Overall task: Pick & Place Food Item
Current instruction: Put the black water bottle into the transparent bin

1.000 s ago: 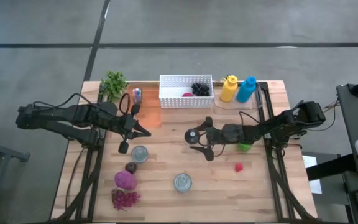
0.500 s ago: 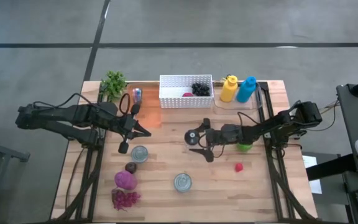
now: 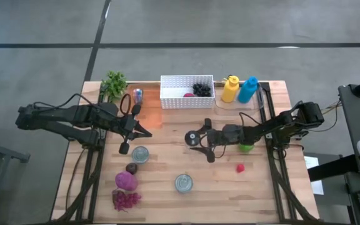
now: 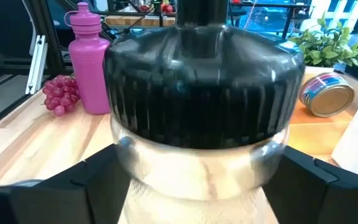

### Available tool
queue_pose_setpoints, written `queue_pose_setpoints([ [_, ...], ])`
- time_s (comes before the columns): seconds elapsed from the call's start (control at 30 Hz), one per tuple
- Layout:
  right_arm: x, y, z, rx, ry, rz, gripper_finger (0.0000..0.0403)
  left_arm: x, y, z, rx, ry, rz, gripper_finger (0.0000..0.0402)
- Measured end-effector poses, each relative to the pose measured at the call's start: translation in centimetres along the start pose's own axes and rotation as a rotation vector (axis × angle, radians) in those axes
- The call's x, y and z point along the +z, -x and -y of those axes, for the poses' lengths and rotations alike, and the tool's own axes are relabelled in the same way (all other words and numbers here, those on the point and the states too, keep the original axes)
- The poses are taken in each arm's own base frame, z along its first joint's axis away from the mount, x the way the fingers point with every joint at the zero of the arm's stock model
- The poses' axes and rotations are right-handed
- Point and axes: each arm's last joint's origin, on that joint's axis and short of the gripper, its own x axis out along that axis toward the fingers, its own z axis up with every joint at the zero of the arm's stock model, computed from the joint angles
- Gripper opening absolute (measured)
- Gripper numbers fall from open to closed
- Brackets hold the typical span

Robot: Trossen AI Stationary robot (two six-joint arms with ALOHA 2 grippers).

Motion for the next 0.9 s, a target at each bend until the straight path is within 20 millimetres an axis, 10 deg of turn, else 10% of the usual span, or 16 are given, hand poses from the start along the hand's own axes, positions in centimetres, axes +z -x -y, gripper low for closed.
queue_pose_setpoints([
  [0.9, 0.15, 0.01, -0.01, -0.003, -0.012, 0.016, 0.0271, 0.0, 0.0, 0.0, 0.0, 0.0, 0.0, 0.0024],
])
